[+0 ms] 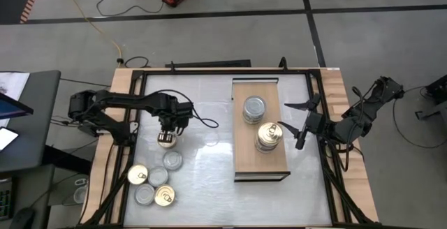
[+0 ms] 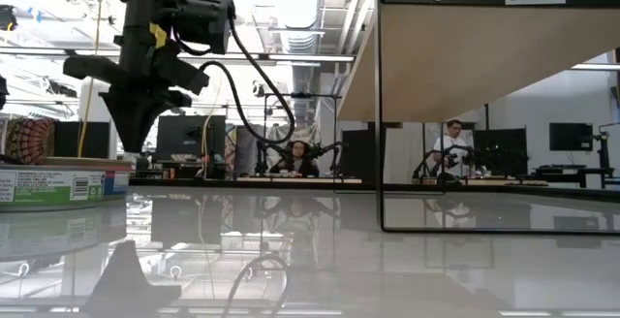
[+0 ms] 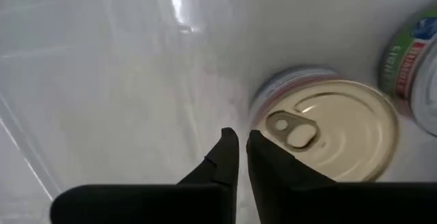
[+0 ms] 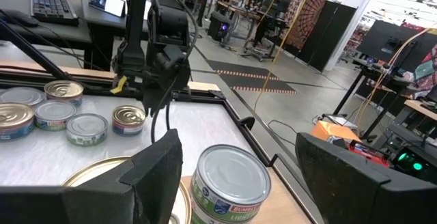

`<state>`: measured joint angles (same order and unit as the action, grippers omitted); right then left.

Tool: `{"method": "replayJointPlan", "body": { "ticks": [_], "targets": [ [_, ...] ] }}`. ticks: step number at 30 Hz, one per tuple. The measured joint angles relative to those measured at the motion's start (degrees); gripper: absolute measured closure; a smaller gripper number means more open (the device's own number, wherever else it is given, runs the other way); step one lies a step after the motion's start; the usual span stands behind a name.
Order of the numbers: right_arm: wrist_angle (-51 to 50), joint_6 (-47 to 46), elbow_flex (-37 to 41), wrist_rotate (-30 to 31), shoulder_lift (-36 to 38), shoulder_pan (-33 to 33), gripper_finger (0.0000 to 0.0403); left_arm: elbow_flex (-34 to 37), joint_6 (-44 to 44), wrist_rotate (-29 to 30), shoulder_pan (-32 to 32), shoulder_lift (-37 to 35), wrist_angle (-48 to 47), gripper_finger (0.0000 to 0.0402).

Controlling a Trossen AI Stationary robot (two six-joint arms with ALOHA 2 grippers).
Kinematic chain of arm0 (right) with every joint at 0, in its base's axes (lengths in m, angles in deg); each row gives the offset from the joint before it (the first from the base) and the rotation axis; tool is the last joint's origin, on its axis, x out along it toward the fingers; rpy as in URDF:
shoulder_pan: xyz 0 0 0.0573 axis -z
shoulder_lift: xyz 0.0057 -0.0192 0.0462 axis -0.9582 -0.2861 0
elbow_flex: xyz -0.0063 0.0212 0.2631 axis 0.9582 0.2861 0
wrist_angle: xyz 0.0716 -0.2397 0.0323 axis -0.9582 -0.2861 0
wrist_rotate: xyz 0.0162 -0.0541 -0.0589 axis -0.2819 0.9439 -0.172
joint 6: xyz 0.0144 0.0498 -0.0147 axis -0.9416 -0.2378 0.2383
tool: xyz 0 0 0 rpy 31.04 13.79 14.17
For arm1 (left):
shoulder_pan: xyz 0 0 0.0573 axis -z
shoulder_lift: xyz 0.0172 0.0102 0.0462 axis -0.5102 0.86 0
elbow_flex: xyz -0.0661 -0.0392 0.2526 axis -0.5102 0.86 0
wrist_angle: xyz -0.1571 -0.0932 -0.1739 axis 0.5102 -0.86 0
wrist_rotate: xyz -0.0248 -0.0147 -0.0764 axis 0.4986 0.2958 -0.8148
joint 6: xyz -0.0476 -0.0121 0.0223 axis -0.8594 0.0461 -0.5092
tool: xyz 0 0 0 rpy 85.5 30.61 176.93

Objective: Stack canned seafood by type on shelf
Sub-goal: Stack the blue tuna can on top of the blue tuna can

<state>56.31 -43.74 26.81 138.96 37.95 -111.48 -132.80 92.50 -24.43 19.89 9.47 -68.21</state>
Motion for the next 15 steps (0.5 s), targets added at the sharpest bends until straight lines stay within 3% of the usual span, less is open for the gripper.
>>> {"method": "replayJointPlan", "body": {
  "ticks": [15],
  "targets": [
    [-0.3,0.0,0.0,0.0,0.0,0.0,0.0092,4.9,6.5,-2.0,0.6,-0.1,3.5,0.0376]
  ]
}}
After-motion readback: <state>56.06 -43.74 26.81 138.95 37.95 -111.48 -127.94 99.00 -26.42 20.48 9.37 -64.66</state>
